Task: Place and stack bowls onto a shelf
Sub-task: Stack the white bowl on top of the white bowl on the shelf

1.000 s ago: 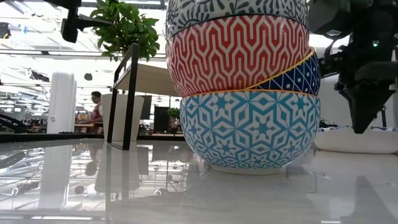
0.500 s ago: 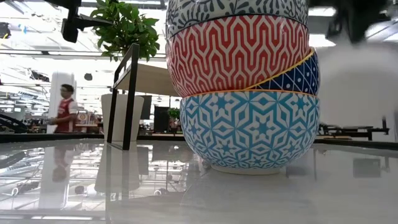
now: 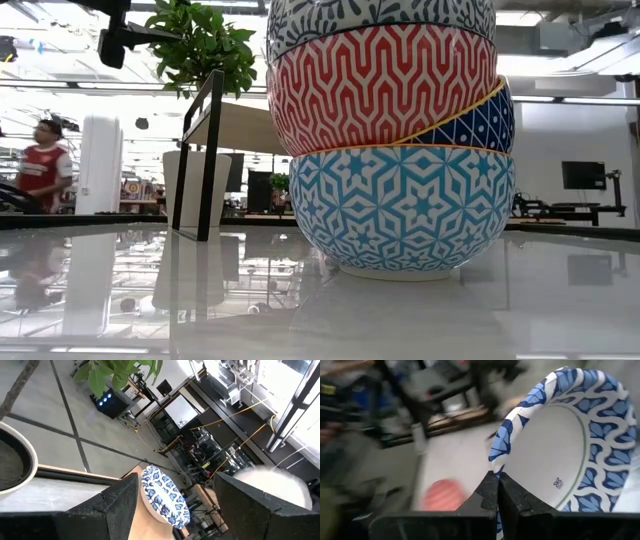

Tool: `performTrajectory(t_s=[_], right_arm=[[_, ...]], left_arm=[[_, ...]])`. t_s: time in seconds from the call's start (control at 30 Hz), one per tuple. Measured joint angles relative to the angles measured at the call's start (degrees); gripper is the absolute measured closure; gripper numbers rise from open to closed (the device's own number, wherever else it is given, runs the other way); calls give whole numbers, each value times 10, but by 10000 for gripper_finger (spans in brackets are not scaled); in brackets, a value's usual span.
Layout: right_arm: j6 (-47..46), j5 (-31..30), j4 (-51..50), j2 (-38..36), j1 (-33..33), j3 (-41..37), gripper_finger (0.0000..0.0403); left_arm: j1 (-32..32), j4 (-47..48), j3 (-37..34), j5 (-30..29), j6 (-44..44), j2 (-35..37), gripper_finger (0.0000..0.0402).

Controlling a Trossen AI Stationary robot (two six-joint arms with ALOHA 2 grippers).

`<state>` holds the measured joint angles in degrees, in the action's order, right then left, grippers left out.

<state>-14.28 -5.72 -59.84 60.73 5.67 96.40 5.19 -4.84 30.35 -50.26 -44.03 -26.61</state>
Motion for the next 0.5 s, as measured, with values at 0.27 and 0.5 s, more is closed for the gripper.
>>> performTrajectory(t_s=[0.27, 0.5], right_arm=[[275, -92, 12, 93, -88, 19, 380], [385, -93, -16, 213, -145, 19, 379]], left_arm=[[0, 4, 0, -1, 0, 0, 155], [0, 17, 0, -1, 0, 0, 155]])
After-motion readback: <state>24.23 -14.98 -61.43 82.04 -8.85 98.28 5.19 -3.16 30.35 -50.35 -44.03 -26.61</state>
